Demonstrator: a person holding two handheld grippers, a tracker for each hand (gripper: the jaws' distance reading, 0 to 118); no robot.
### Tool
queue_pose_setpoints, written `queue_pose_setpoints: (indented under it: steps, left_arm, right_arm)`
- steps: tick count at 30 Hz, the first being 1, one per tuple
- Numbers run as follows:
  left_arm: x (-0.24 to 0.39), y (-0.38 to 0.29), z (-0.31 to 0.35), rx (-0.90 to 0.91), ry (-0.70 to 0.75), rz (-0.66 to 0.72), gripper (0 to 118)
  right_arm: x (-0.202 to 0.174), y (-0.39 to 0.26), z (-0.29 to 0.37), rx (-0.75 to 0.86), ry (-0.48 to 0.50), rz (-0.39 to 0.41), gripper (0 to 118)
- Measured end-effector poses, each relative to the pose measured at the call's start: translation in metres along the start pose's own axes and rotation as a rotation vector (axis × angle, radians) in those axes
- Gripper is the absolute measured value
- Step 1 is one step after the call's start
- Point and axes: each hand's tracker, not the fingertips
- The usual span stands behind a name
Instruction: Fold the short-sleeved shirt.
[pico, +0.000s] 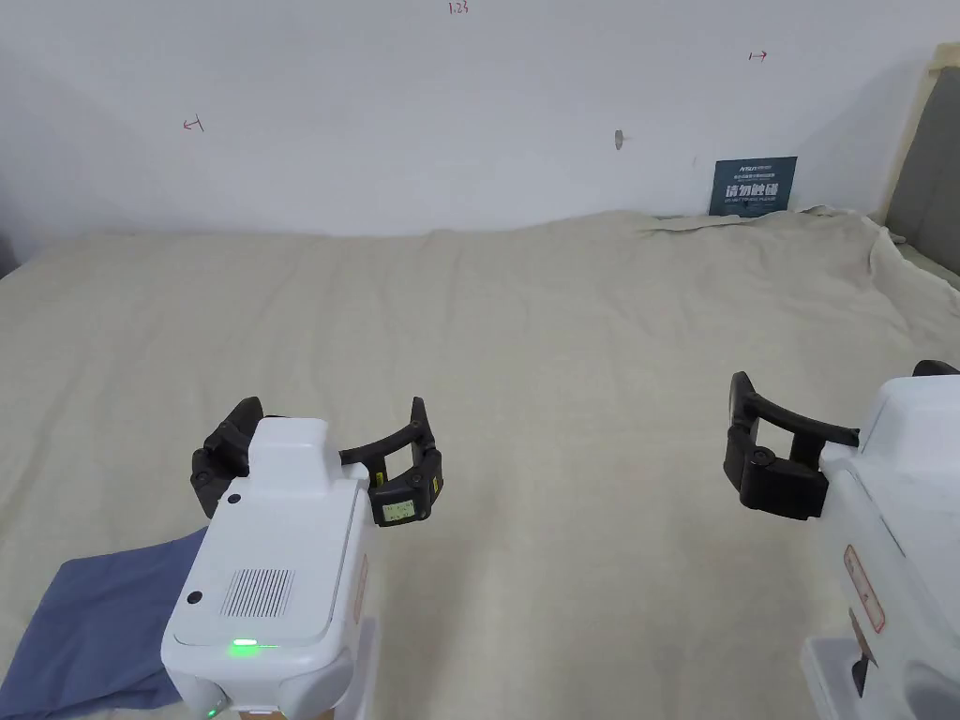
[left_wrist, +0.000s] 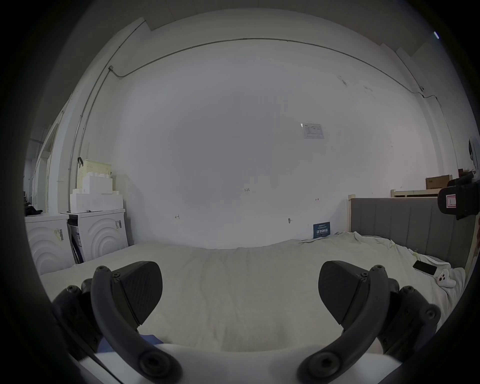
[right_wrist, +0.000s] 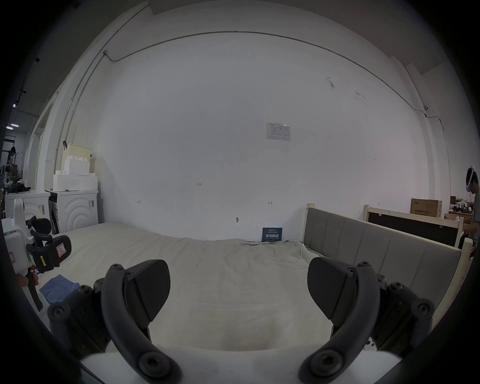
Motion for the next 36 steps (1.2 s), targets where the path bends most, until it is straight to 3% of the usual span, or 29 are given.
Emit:
queue_pose_setpoints:
  steps: [36]
  left_arm:
    - [-0.0036,-0.0007,0.0028,0.002,0.015,0.009,118]
  right_arm:
    - [0.0003,-0.0005,0.0025,0.004,0.000,-0.002,108]
